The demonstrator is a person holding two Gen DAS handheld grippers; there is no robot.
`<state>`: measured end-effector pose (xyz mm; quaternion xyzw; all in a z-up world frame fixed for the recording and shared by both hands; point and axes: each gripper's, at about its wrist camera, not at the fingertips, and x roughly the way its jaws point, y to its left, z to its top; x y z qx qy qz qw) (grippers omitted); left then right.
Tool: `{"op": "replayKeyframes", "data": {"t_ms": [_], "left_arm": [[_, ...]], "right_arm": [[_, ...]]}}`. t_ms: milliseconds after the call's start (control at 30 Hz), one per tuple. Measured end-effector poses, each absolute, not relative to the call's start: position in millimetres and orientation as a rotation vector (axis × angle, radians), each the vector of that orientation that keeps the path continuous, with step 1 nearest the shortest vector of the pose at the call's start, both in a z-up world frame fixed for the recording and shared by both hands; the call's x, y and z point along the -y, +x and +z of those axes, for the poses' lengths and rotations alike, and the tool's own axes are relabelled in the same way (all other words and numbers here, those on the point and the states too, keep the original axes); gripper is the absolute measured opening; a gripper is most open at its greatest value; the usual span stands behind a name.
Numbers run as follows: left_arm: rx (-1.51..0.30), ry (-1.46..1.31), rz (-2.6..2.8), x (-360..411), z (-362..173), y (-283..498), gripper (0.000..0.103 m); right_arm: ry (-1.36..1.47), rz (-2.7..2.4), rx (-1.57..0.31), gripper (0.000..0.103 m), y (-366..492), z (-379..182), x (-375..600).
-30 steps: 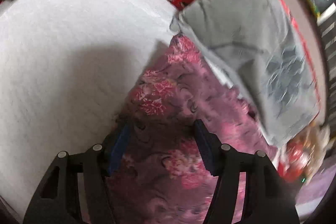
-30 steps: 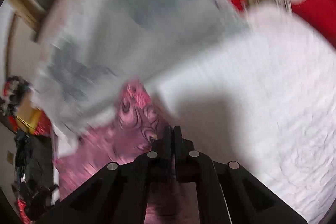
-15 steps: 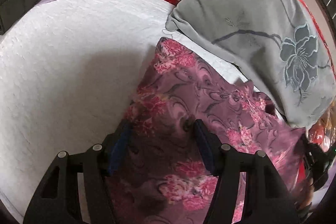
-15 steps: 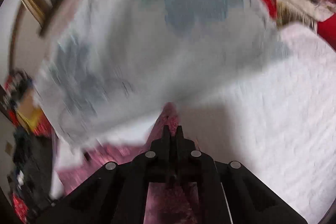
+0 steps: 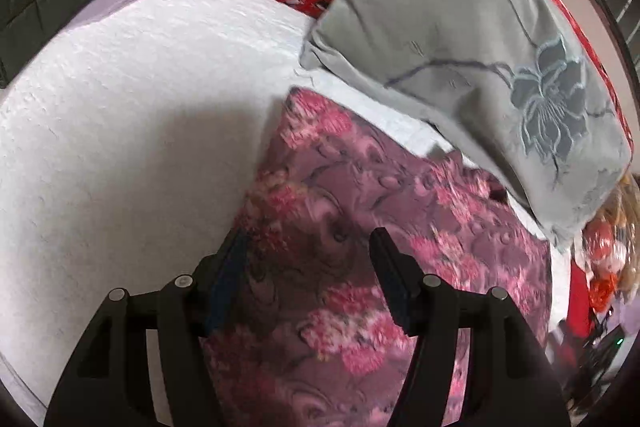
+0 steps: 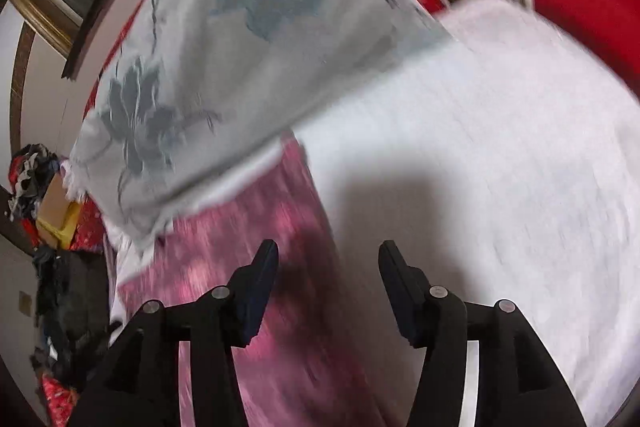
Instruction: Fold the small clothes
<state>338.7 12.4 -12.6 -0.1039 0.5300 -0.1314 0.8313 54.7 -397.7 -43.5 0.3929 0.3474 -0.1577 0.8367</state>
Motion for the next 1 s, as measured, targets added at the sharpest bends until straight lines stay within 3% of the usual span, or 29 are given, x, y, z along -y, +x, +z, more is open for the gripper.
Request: {"op": "replayKeyframes", "data": {"t_ms": [33, 133, 267, 400, 467, 533, 667, 867, 1000], "left_arm": [[-1.138, -0.207, -0.28, -10, -16, 338, 0.063], [-1.165, -0.141, -0.262, -4, -27, 337, 0.063], [-1.192, -0.181, -0.288, -16, -29, 340, 0.063], [-1.19, -0.223, -0.254, -44, -21, 343, 0.063], [-1.143, -0.218, -0.168, -70, -11, 345, 0.063], [-1.129, -0.243, -0.143, -88, -7, 345, 0.063], [-1.141, -0.283, -0.237, -95, -7, 342, 0.063], [-1.269, -0.101, -0.307, -48, -44, 338, 0.063], [-1.195, -0.037, -0.279, -49, -25, 332, 0.063]], "right_arm": [[0.86, -0.312, -0.752, 0.054, 45, -52, 394], [0.863, -0.21, -0.794, 0.007, 35, -64, 375], [0.722, -0.232, -0.669, 0.005, 18, -27, 355], [0.714, -0.325, -0.889, 0.006, 26, -64, 361], [0.652, -0.378, -0.879, 0.016, 24, -52, 351], [0.623, -0.4, -0.784, 0.018, 20, -29, 340], [0.588, -0.282, -0.669, 0.035, 34, 2, 308], [0.633, -0.315, -0.827, 0.036, 66, -54, 298], [0.647, -0.288, -0.786, 0.039, 61, -25, 280]]}}
